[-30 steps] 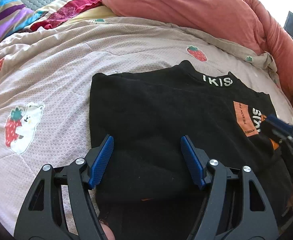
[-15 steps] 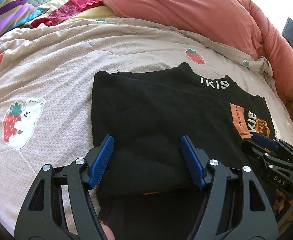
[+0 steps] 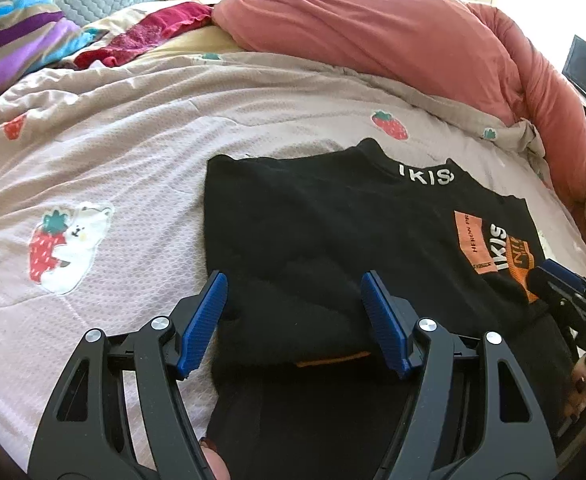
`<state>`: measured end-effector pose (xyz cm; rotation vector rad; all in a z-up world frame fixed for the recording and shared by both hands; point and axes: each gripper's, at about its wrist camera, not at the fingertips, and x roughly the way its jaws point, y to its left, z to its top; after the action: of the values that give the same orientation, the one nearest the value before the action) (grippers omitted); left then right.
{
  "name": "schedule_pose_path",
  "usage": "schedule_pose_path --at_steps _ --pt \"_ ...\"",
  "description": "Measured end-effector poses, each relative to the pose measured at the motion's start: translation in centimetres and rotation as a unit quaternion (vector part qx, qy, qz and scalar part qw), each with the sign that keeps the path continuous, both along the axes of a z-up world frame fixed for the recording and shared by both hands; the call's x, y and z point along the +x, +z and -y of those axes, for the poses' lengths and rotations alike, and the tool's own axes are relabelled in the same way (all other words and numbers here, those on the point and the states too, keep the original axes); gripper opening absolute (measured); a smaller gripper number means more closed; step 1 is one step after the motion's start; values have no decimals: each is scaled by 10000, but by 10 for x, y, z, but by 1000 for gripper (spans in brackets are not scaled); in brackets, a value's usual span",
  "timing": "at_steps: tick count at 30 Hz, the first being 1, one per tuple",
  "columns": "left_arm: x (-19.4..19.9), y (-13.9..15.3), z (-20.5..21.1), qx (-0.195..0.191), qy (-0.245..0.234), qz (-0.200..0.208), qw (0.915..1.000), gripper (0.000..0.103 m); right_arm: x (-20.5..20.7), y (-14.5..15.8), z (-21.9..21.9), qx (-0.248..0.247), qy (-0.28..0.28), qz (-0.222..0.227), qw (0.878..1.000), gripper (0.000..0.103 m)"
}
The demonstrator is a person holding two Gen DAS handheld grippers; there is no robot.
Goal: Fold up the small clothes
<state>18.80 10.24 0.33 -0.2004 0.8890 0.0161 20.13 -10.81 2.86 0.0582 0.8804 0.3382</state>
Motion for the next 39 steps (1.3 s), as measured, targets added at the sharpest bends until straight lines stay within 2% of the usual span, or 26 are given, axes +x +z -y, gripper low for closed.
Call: schedule_pose_path --at_steps 2,4,6,8,13,16,23,28,39 --pt "-4 4 -2 -37 30 53 10000 62 -3 4 3 62 -15 66 10000 92" --pt "-8 10 -3 -23 60 132 9999 70 -6 8 6 72 -115 137 9998 93" --pt "-12 15 -4 23 98 229 9997 72 -8 12 9 193 -118 172 9996 96" --pt "-15 20 -4 56 134 307 9994 73 -10 16 10 253 -122 200 9994 96" --pt "-23 31 -7 38 203 467 9987 86 -14 28 10 235 -122 363 9990 98" --pt "-31 39 -9 5 245 565 9981 90 -16 31 12 301 -185 386 9986 98" --pt "-53 53 -10 86 322 731 9968 93 -25 39 18 427 -251 420 9979 98" --pt "-65 56 -11 38 320 736 9968 93 -34 46 19 383 -231 525 9976 98" --pt "-89 56 -2 297 397 632 9968 93 -54 55 30 328 -177 638 9973 98"
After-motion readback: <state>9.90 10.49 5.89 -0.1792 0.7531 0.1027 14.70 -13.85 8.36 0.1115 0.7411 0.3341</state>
